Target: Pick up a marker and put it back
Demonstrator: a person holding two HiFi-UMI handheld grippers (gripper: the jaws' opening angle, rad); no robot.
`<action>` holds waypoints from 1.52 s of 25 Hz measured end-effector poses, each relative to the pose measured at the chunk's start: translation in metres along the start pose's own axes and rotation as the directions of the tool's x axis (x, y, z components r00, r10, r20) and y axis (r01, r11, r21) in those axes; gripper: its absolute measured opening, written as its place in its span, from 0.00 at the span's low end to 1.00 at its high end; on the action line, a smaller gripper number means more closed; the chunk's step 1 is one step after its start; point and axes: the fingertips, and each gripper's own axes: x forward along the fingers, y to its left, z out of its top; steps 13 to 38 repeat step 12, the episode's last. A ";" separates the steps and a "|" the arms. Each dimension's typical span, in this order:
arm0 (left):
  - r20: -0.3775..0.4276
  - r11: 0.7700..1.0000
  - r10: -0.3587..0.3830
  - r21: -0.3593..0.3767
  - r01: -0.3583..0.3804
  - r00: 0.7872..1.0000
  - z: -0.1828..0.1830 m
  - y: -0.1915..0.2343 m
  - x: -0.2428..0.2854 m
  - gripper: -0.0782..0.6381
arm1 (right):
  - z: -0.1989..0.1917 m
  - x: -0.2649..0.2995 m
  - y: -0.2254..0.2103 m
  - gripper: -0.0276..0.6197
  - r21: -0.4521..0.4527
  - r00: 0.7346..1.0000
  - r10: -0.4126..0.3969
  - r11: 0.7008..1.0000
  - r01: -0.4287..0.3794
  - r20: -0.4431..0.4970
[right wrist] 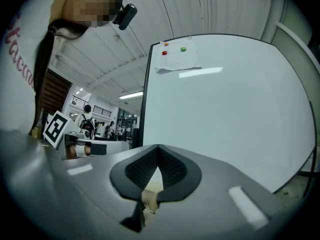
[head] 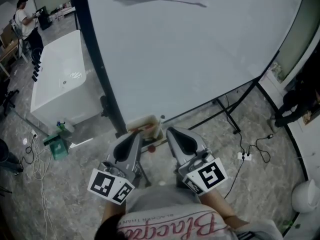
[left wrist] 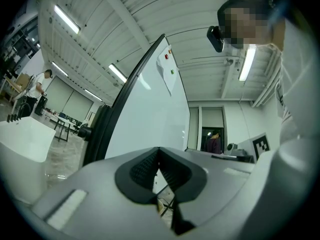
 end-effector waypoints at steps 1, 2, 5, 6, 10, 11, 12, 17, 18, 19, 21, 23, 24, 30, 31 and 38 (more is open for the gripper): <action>0.000 1.000 -0.001 0.000 0.001 1.000 0.000 0.000 0.000 0.11 | -0.001 0.000 0.001 0.04 -0.001 1.000 0.002 1.000 -0.002 -0.002; 0.000 1.000 -0.001 0.000 0.001 1.000 0.000 -0.001 0.000 0.11 | -0.001 0.000 0.001 0.04 -0.003 1.000 0.003 1.000 -0.003 -0.004; 0.000 1.000 -0.001 0.001 0.001 1.000 0.000 -0.001 0.000 0.11 | -0.004 0.001 0.003 0.04 -0.006 1.000 0.009 1.000 -0.009 -0.011; 0.000 1.000 -0.001 0.000 0.001 1.000 0.000 -0.002 0.000 0.11 | -0.004 0.001 0.004 0.04 -0.006 1.000 0.011 1.000 -0.011 -0.014; -0.001 1.000 -0.001 -0.001 0.001 1.000 0.000 -0.003 0.000 0.11 | -0.005 -0.001 0.004 0.04 -0.007 1.000 0.012 1.000 -0.012 -0.022; -0.001 1.000 -0.002 -0.002 0.002 1.000 0.000 -0.004 0.000 0.11 | -0.005 -0.001 0.003 0.04 -0.007 1.000 0.012 1.000 -0.012 -0.023; -0.001 1.000 -0.002 -0.002 0.002 1.000 -0.001 -0.004 0.000 0.11 | -0.005 -0.002 0.003 0.04 -0.007 1.000 0.012 1.000 -0.012 -0.025; -0.001 1.000 -0.002 -0.002 0.002 1.000 -0.001 -0.004 0.000 0.11 | -0.005 -0.002 0.003 0.04 -0.007 1.000 0.012 1.000 -0.012 -0.025; -0.001 1.000 -0.002 -0.002 0.002 1.000 -0.001 -0.004 0.000 0.11 | -0.005 -0.002 0.003 0.04 -0.007 1.000 0.012 1.000 -0.012 -0.025; -0.001 1.000 -0.002 -0.002 0.002 1.000 -0.001 -0.004 0.000 0.11 | -0.005 -0.002 0.003 0.04 -0.007 1.000 0.012 1.000 -0.012 -0.025; -0.001 1.000 -0.002 -0.002 0.002 1.000 -0.001 -0.004 0.000 0.11 | -0.005 -0.002 0.003 0.04 -0.007 1.000 0.012 1.000 -0.012 -0.025; -0.001 1.000 -0.002 -0.002 0.002 1.000 -0.001 -0.004 0.000 0.11 | -0.005 -0.002 0.003 0.04 -0.007 1.000 0.012 1.000 -0.012 -0.025; -0.001 1.000 -0.002 -0.002 0.002 1.000 -0.001 -0.004 0.000 0.11 | -0.005 -0.002 0.003 0.04 -0.007 1.000 0.012 1.000 -0.012 -0.025; -0.001 1.000 -0.002 -0.002 0.002 1.000 -0.001 -0.004 0.000 0.11 | -0.005 -0.002 0.003 0.04 -0.007 1.000 0.012 1.000 -0.012 -0.025; -0.001 1.000 -0.002 -0.002 0.002 1.000 -0.001 -0.004 0.000 0.11 | -0.005 -0.002 0.003 0.04 -0.007 1.000 0.012 1.000 -0.012 -0.025; -0.001 1.000 -0.002 -0.002 0.002 1.000 -0.001 -0.004 0.000 0.11 | -0.005 -0.002 0.003 0.04 -0.007 1.000 0.012 1.000 -0.012 -0.025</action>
